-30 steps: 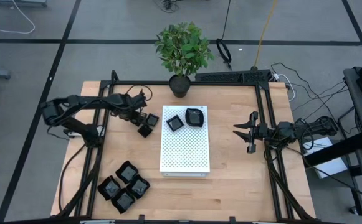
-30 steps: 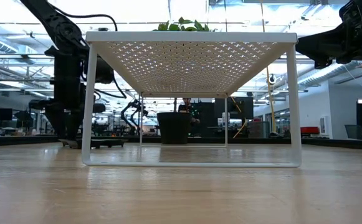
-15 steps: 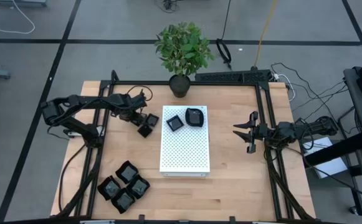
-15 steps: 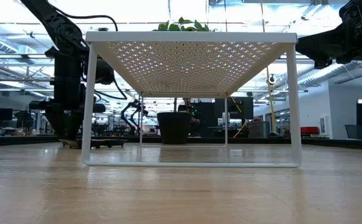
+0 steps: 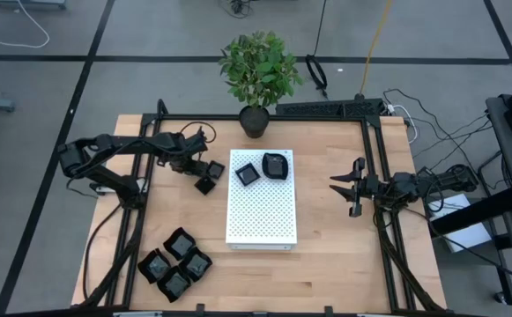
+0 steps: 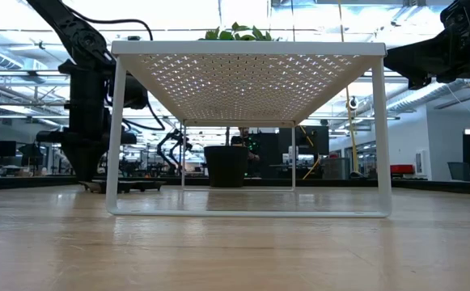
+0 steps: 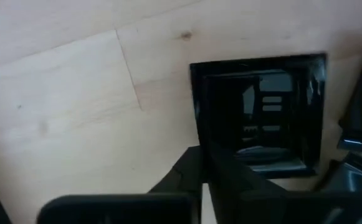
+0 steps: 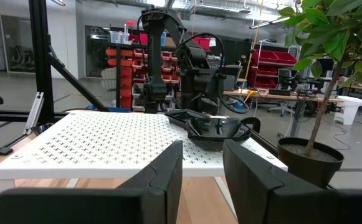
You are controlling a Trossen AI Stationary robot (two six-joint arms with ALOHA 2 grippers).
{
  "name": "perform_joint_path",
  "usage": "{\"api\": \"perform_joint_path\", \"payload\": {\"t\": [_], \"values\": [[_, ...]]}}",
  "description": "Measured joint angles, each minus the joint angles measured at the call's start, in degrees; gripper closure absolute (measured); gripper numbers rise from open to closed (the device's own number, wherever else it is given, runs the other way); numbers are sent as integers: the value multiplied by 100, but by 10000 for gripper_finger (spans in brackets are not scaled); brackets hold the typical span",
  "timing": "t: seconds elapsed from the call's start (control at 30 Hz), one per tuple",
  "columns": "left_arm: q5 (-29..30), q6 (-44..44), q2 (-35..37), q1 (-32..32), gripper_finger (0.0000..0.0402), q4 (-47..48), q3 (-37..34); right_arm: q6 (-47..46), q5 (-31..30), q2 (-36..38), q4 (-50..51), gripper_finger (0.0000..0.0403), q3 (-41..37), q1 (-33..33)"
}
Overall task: Pick & Place Mini shaped plates
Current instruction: Stack the black square plate on top of the the black square plate on the shelf
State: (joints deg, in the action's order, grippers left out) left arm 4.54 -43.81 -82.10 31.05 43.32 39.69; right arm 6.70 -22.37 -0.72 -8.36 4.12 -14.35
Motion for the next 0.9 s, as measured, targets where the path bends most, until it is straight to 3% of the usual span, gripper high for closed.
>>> {"api": "perform_joint_path", "payload": {"t": [0.2,0.37,0.67,0.9], "values": [[294,-2,79,0,381,-14,-5,0,0,-1,0,300,0,-2],[634,9,413,-2,396,-16,-5,-1,0,-1,1,300,0,-1],[1204,81,1554,-187,396,-97,-7,-2,0,-1,0,300,0,-1],[1312,281,2406,-533,398,-1030,-7,-2,0,-1,0,300,1,0]]}}
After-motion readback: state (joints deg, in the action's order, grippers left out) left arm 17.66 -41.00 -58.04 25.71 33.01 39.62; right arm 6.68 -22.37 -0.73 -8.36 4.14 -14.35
